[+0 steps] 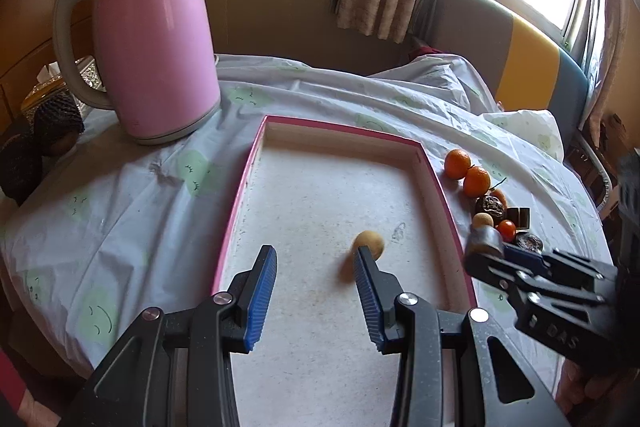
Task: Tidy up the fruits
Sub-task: 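Place the tan ball in the tray with left while right drops the dark slice there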
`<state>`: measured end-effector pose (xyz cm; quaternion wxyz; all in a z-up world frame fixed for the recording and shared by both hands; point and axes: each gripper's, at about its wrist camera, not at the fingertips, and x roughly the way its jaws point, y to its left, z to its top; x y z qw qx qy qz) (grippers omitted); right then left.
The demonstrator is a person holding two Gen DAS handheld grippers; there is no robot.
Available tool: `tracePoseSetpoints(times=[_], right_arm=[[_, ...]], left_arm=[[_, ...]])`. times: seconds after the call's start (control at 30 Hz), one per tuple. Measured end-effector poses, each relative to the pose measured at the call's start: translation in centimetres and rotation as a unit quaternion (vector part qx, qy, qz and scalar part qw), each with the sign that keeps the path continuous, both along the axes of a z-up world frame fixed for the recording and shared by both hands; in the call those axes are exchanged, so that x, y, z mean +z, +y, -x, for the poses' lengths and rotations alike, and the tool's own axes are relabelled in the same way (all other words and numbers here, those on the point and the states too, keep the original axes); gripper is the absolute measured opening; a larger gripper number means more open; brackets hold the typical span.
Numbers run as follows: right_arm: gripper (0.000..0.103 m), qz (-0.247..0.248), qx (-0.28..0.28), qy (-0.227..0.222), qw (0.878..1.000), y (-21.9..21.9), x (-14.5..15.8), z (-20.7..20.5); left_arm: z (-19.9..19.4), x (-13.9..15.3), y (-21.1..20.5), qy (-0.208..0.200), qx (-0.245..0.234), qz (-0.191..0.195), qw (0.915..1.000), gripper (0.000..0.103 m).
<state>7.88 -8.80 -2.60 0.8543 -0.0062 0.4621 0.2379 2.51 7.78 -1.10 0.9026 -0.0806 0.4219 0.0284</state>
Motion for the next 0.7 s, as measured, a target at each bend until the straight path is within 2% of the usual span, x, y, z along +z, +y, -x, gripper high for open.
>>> tracePoseSetpoints(times=[0.13, 0.2, 0.27, 0.33, 0.5, 0.7], right_arm=[[0.034, -0.003, -0.001, 0.017, 1.000, 2.3, -0.3, -2.1], [0.035, -0.004, -0.008, 0.011, 1.000, 2.8, -0.2, -2.7], [0.045, -0.012, -0.016, 0.009, 1.000, 3.0, 0.1, -2.7], [0.046, -0.011, -0.015, 0.002, 1.000, 2.8, 0.3, -2.2], [0.046, -0.001, -0.034, -0.011, 0.999, 1.3, 0.5, -0.2], [0.051, 0.003, -0.083, -0.025, 0.996, -2.1, 0.6, 2.2]], left_arm=[[0.0, -0.2, 0.4, 0.006, 0.004, 0.006, 1.0000, 0.040], [0.1, -0.1, 0.5, 0.002, 0.003, 0.004, 1.0000, 0.040], [0.2, -0.1, 0.5, 0.002, 0.004, 0.006, 1.0000, 0.040], [0.2, -0.2, 0.6, 0.001, 0.006, 0.010, 0.9999, 0.040], [0.3, -0.4, 0.5, 0.006, 0.007, 0.012, 0.9999, 0.040], [0.5, -0.4, -0.2, 0.005, -0.004, 0.012, 0.9999, 0.040]])
